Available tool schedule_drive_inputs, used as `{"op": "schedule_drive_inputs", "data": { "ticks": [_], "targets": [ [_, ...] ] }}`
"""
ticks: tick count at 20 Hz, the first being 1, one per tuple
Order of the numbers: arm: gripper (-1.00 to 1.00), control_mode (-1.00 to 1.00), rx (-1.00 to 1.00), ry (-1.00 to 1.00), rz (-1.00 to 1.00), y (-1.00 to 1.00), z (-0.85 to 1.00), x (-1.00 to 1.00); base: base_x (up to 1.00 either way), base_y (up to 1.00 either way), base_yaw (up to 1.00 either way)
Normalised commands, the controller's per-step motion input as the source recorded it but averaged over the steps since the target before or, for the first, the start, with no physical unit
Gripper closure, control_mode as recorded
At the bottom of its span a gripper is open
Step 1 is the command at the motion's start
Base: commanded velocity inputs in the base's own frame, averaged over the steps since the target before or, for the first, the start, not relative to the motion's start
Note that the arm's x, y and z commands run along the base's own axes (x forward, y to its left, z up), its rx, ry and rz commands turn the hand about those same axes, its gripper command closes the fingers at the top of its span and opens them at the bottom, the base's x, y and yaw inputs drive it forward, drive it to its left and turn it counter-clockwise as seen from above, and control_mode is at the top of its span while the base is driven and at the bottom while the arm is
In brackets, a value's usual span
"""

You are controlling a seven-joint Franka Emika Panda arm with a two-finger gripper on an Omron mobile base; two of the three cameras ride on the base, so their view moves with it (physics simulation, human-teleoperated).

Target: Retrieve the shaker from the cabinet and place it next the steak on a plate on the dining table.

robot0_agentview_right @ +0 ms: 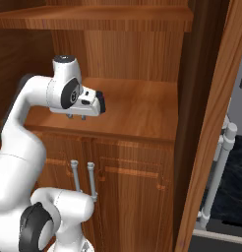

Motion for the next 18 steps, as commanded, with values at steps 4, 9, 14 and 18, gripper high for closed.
{"op": "schedule_drive_inputs", "data": {
  "ticks": [4,9,14,18],
  "targets": [
    [-1.00,-1.00,-0.02,-0.10,0.00,0.01,0.00,-0.30,0.00,0.00,0.00],
    [-1.00,-1.00,-0.06,-0.26,0.00,0.00,0.01,-0.83,0.00,0.00,0.00],
    [-1.00,-1.00,-0.02,-0.29,-0.01,-0.09,0.11,-0.69,0.00,0.00,0.00],
    [-1.00,-1.00,0.00,-0.21,0.00,-0.25,0.32,-0.26,0.00,0.00,0.00]
  ]
}}
